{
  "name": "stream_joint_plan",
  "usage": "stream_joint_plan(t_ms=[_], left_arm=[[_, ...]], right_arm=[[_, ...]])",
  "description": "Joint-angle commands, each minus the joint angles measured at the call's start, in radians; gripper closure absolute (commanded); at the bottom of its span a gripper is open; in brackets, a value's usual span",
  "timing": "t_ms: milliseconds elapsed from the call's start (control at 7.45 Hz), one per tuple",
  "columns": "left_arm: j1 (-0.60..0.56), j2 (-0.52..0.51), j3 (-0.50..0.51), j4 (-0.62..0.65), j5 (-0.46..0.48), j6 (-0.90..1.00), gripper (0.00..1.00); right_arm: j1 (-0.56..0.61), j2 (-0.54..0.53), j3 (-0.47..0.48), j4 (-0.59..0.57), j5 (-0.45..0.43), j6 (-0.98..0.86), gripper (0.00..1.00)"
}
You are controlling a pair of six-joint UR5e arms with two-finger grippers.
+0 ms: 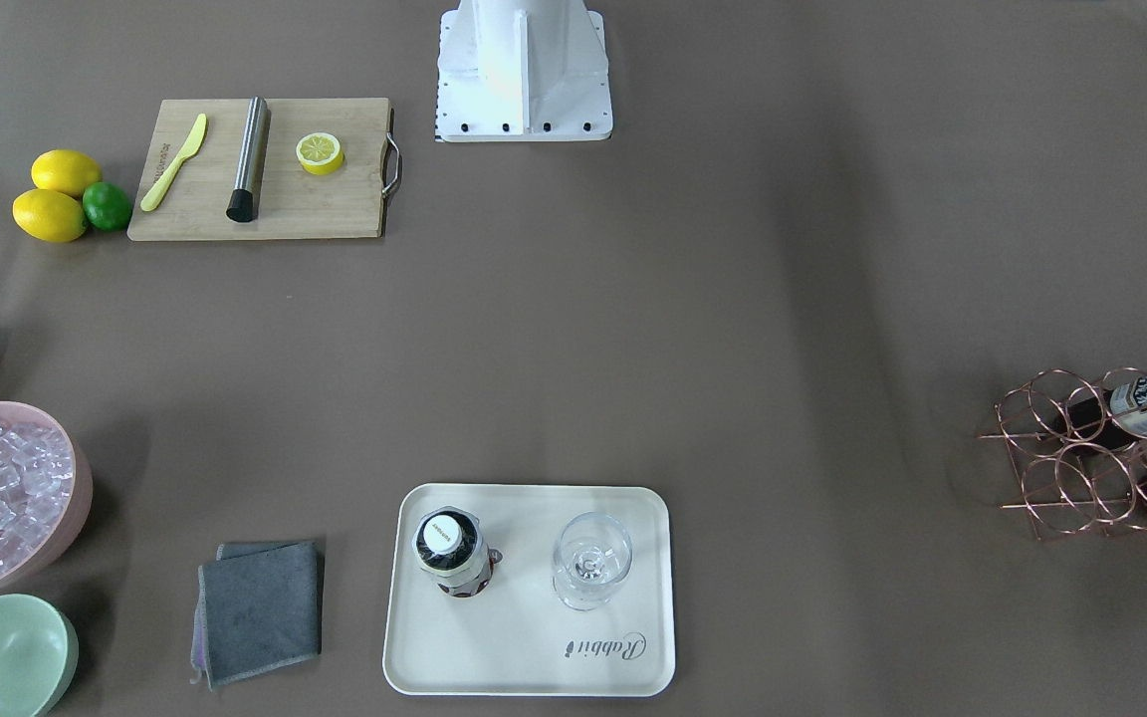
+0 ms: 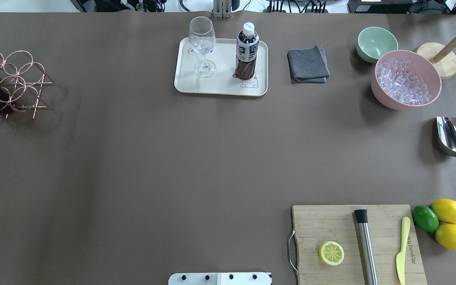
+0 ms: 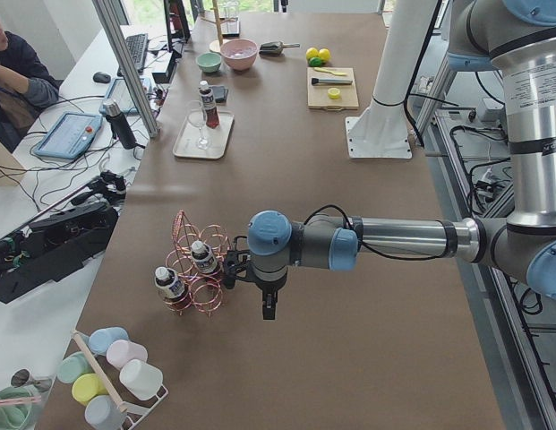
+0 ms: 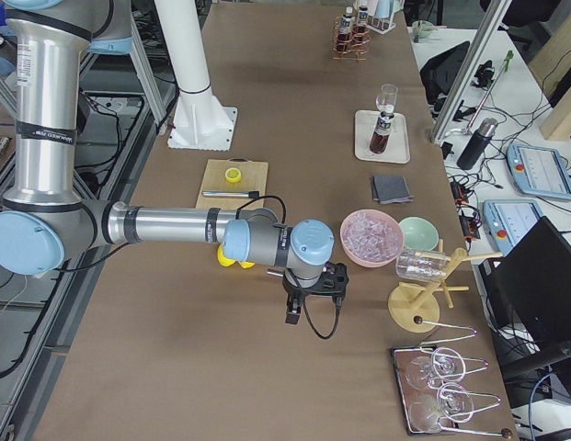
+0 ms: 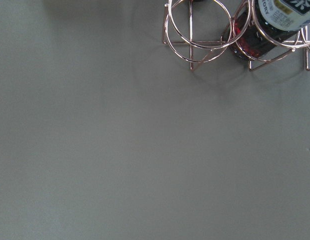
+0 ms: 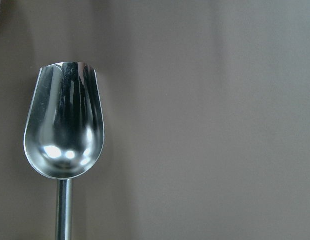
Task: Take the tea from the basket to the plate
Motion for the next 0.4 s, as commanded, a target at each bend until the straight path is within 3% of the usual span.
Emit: stream_joint_plan(t_ms=[0,268], left_arm=[[-0.005,-0.001,0.002,-0.002,0.0,0.0,0.02],[-0.008,-0.008,0.006,-0.01,0.0,0.0,0.02]], right_arm=[[0.0,-0.001,0.0,0.0,0.0,0.001,0.0],[0.0,-0.001,0.002,0.0,0.002,0.001,0.0]])
